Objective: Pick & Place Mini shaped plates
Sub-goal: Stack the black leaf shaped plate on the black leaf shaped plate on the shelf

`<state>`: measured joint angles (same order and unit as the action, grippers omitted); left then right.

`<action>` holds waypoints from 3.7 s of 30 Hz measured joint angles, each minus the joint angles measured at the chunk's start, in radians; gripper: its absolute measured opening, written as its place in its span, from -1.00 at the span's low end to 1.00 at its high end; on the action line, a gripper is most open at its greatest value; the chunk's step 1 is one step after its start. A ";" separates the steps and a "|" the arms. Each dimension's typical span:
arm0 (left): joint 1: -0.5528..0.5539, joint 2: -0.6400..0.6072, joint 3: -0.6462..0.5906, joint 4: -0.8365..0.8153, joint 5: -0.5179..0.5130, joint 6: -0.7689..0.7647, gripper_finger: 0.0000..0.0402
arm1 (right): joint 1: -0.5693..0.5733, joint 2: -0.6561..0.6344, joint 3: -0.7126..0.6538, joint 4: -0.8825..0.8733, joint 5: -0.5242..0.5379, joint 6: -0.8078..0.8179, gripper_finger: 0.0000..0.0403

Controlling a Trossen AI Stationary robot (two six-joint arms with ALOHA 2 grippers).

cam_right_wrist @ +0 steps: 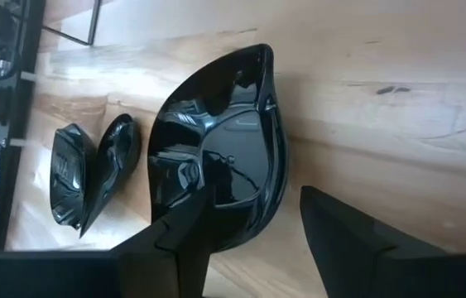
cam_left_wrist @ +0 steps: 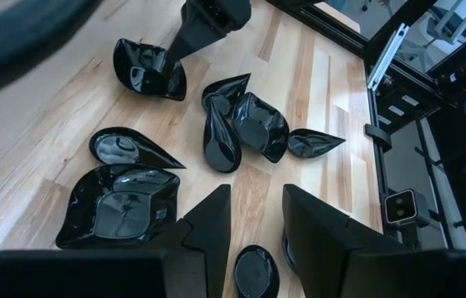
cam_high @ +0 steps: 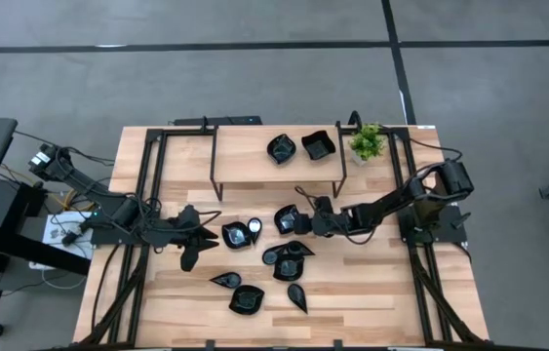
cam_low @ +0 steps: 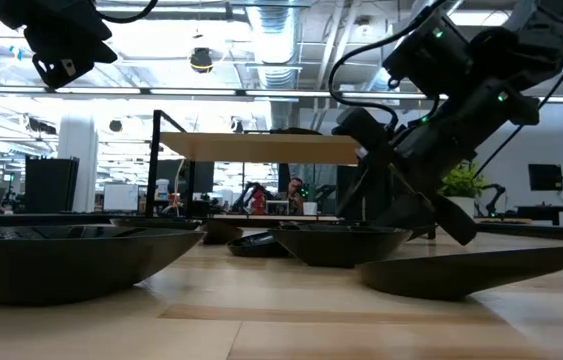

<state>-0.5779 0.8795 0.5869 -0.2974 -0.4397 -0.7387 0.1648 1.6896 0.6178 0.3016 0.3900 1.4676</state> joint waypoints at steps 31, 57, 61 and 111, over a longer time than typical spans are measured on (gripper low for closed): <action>0.000 0.000 0.000 0.000 0.000 0.000 -0.44 | -0.011 -0.002 0.000 0.015 0.002 0.008 -0.96; 0.000 0.000 0.000 0.000 0.000 0.000 -0.44 | 0.073 -0.169 0.047 0.313 -0.026 -0.210 -0.99; 0.000 0.000 0.000 0.000 0.000 0.000 -0.44 | 0.083 -0.264 0.093 0.304 -0.016 -0.323 -1.00; 0.000 0.000 0.000 0.030 0.020 0.000 -0.44 | -0.591 0.003 1.085 -1.126 -0.367 -0.727 -0.99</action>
<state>-0.5781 0.8799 0.5869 -0.2676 -0.4194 -0.7389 -0.4261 1.6930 1.7023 -0.8248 0.0227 0.7408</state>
